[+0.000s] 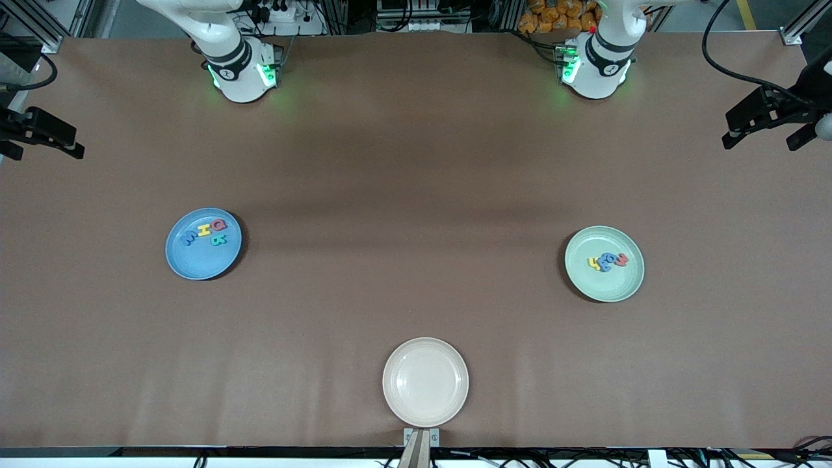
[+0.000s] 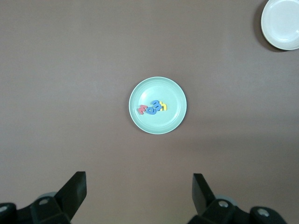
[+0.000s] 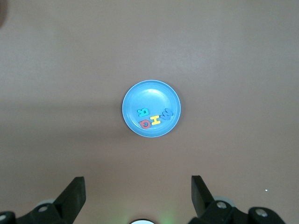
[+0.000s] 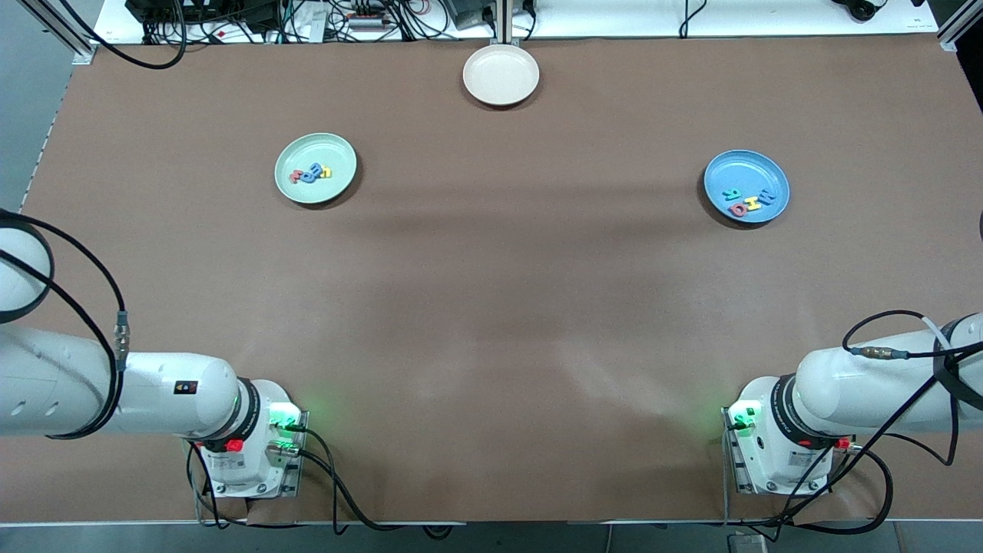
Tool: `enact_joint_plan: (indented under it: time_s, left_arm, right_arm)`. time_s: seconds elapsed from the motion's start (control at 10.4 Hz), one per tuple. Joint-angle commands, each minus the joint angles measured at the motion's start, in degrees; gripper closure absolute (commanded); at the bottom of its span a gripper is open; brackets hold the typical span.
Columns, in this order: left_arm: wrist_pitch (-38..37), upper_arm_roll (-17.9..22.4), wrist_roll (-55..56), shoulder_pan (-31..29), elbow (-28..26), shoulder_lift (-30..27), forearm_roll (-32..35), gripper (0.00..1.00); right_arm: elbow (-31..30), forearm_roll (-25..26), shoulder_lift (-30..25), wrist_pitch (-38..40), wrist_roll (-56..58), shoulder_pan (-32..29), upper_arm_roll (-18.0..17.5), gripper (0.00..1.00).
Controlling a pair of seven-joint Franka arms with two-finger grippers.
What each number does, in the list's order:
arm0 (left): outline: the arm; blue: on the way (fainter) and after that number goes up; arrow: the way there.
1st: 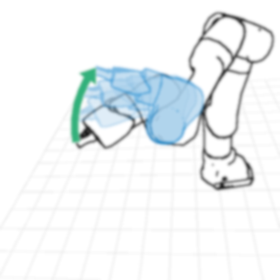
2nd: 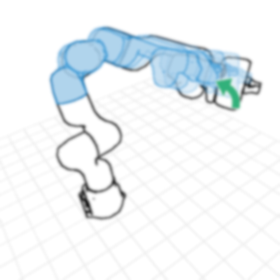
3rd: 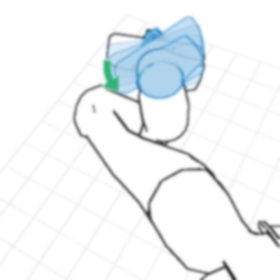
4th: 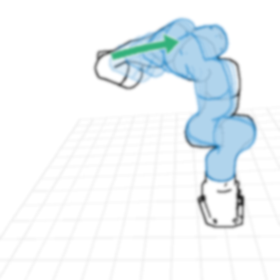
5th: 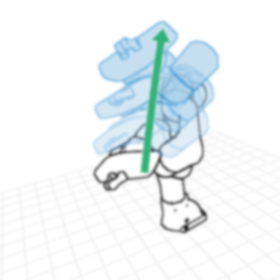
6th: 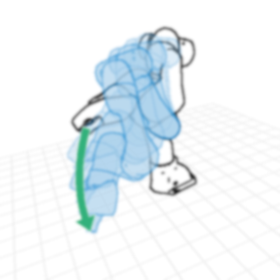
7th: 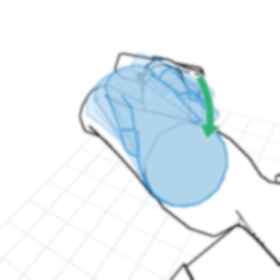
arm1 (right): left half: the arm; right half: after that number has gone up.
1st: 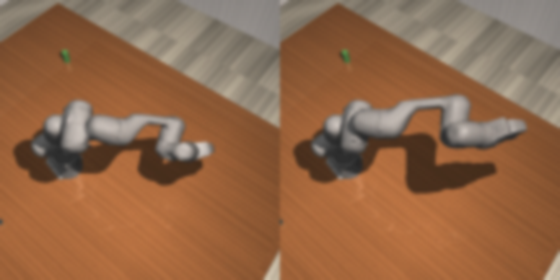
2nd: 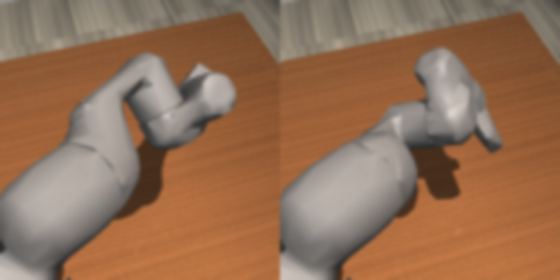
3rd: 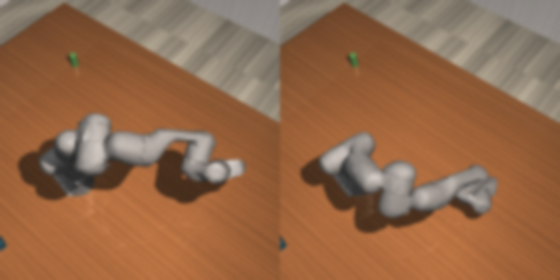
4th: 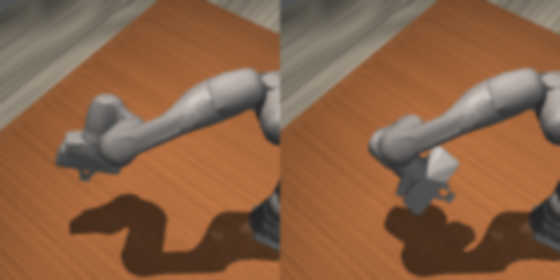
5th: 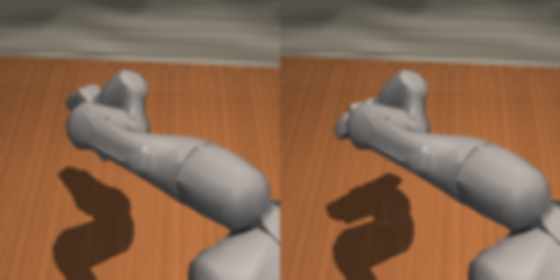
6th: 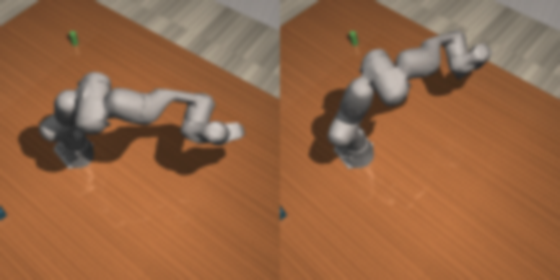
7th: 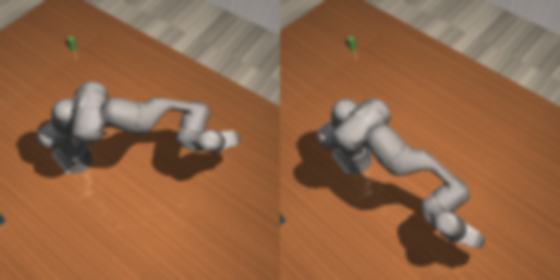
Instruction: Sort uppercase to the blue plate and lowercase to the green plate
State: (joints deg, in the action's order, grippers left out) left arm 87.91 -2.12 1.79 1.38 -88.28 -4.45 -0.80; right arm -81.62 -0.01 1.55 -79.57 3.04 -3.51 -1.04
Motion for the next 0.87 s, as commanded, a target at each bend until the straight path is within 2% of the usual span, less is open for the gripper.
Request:
enact_joint_plan:
  time_s: [0.0,0.77]
  left_arm:
    - [-1.4,-0.3,-1.5,-0.7,1.5,0.5,-0.9,0.0]
    - [-1.3,-0.1,-1.3,-1.9,1.6,2.3,-0.9,0.0]
  right_arm:
    - [-1.4,0.1,-1.6,-0.4,0.4,-0.4,-0.2,0.0]
    - [-1.4,0.1,-1.6,-0.4,0.4,-0.4,-0.2,0.0]
